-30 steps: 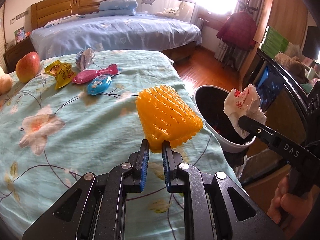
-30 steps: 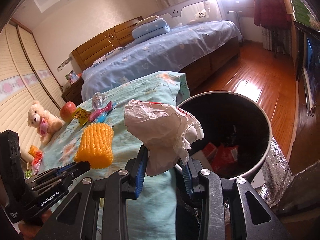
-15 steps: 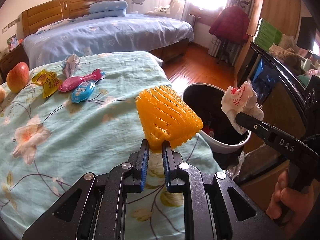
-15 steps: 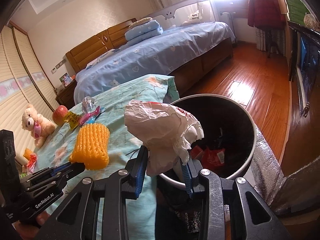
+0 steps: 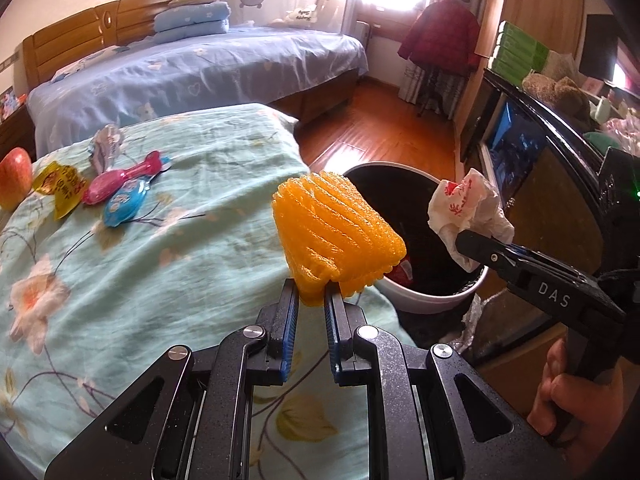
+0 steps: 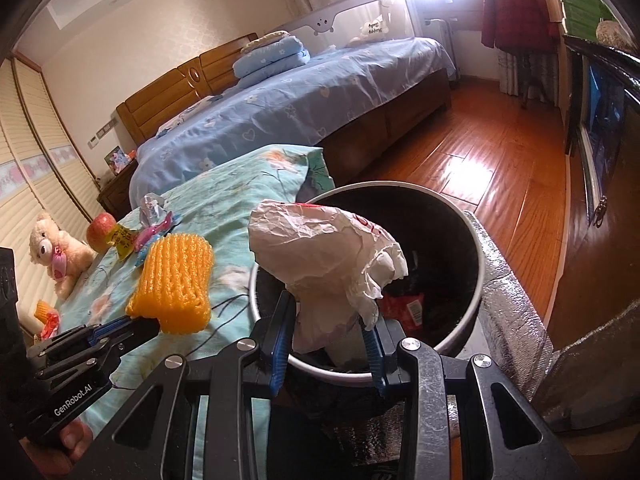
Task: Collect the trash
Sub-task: 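Carry the orange mesh sleeve and white crumpled bag over the bin with both tools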
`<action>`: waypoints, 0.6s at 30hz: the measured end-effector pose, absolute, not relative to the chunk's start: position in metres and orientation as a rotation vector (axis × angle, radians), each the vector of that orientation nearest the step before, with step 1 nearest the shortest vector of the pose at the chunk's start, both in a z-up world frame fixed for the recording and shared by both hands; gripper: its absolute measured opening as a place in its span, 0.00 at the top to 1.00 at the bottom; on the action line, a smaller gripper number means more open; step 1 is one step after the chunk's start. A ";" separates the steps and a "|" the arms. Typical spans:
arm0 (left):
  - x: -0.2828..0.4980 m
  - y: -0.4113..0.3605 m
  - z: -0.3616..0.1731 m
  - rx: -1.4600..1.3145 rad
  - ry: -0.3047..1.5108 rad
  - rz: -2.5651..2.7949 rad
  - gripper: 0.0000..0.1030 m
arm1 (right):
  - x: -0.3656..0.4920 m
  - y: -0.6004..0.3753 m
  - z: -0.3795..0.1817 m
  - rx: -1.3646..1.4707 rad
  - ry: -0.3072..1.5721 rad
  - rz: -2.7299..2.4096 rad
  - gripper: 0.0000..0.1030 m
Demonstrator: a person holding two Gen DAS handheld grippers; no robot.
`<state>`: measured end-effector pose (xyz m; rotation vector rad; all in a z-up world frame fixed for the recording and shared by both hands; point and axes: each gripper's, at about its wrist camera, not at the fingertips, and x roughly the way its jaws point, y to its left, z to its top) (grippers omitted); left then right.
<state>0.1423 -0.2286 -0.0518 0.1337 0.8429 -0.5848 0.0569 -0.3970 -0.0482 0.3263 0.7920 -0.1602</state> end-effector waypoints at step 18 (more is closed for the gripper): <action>0.152 -0.272 -0.051 0.194 0.848 -0.648 0.88 | 0.066 -0.426 -0.054 0.316 0.822 -0.206 0.68</action>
